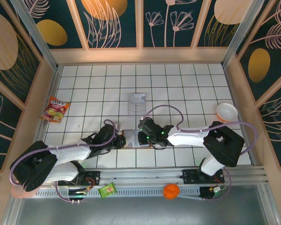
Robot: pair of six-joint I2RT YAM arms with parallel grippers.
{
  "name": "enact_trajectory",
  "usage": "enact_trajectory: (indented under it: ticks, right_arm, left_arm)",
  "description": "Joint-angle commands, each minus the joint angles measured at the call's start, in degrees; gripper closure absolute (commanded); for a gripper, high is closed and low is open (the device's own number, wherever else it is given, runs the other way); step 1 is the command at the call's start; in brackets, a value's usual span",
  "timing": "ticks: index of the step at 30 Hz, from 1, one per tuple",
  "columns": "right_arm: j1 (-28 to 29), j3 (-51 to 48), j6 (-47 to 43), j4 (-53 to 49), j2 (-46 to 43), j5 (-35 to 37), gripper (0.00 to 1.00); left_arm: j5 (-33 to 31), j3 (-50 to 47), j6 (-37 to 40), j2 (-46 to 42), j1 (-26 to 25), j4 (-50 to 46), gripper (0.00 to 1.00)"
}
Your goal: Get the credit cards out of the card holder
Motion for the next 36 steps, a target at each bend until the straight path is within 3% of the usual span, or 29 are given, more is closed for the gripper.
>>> enact_trajectory:
  ticks: [1,5,11,18,24,36]
  right_arm:
    - [-0.2,-3.2,5.3,-2.4,-1.5,2.5,0.89]
    - [0.6,-3.6,6.3,-3.2,-2.4,3.7,0.87]
    - [2.7,-0.3,2.1,-3.5,-8.6,7.4,0.76]
    - [-1.0,3.2,-1.2,5.4,-2.7,-13.4,0.72]
    - [-3.3,3.3,1.5,9.6,3.0,-18.3,0.73]
    - [-6.0,-0.2,6.0,11.6,5.2,-17.1,0.80]
  left_arm:
    - [0.7,1.2,1.7,2.2,-0.1,-2.5,1.00]
    - [1.1,1.8,2.0,3.1,-0.1,-2.3,1.00]
    - [0.6,2.1,2.2,-1.5,-0.2,-4.2,1.00]
    - [0.4,3.0,3.2,-2.7,-0.2,-5.2,0.94]
    - [-1.7,2.2,2.6,0.6,-0.2,-4.5,1.00]
    - [-0.6,0.5,1.9,1.4,-0.1,-3.4,1.00]
